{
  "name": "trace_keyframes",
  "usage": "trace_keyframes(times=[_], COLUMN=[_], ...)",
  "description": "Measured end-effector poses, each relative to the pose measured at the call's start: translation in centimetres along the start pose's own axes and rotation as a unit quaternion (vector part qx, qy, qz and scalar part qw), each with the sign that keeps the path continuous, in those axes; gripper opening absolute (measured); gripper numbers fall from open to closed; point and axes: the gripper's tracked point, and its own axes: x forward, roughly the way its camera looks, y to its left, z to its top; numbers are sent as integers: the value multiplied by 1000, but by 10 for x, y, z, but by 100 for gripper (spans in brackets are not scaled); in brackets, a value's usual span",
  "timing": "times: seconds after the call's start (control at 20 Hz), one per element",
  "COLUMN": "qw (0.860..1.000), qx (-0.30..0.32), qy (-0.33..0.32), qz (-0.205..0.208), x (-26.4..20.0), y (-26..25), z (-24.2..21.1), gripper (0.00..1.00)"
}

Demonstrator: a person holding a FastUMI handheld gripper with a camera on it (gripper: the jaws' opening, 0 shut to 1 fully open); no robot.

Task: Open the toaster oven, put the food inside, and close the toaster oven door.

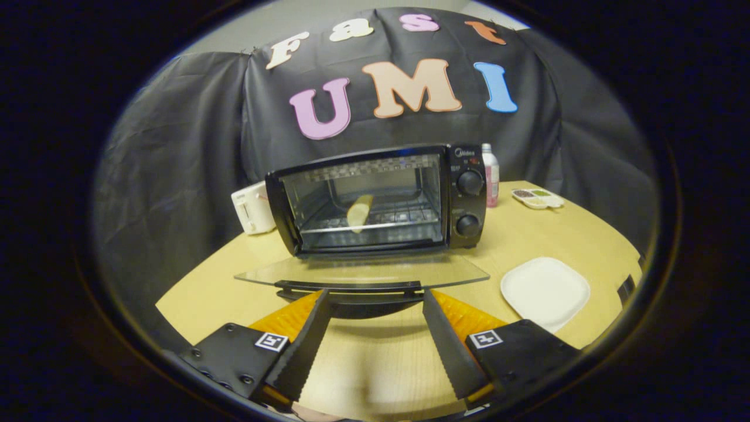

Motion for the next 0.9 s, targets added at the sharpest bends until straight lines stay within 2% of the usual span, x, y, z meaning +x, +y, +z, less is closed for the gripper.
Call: trace_keyframes(times=[0.35, 0.9], qw=[997, 991], qx=[12, 4], qy=[-79, -136], qz=[17, 16], x=[24, 76], y=[10, 13], z=[76, 135], gripper=[96, 97])
